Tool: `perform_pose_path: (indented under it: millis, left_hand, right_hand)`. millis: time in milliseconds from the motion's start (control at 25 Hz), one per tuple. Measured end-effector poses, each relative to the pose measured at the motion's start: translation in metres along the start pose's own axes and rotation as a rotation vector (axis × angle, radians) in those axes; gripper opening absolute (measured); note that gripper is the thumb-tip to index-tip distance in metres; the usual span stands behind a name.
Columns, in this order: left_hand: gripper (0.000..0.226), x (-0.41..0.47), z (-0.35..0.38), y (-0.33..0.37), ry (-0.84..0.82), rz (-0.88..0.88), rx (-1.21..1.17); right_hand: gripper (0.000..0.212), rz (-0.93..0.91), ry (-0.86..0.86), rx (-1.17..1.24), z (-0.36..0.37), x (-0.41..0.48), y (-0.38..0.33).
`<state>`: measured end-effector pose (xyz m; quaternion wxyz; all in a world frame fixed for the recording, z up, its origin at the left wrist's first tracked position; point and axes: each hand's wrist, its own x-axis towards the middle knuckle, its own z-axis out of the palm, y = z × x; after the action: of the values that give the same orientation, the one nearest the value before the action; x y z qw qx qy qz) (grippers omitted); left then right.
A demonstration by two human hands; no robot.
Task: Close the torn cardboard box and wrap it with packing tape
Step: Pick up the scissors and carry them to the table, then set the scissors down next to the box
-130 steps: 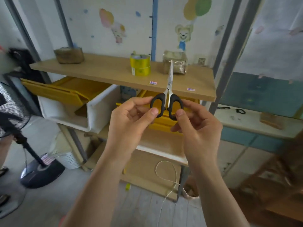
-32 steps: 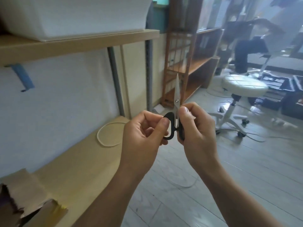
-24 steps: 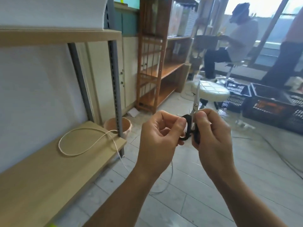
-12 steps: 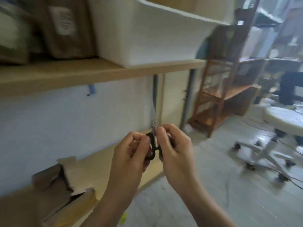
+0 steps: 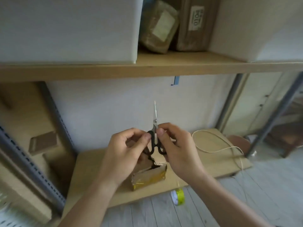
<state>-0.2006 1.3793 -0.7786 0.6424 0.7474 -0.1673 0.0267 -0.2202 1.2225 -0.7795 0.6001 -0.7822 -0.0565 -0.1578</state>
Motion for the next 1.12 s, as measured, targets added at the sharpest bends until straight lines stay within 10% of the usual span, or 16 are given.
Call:
perform_pose_path:
  millis: [720, 1120]
  left_hand:
    - [0.013, 0.143, 0.206, -0.229, -0.044, -0.528, 0.403]
    - [0.017, 0.162, 0.264, -0.318, -0.170, -0.444, 0.853]
  right_hand:
    - [0.003, 0.453, 0.002, -0.478, -0.097, 0.096, 0.290]
    - [0.016, 0.600, -0.195, -0.635, -0.115, 0.095, 0.390]
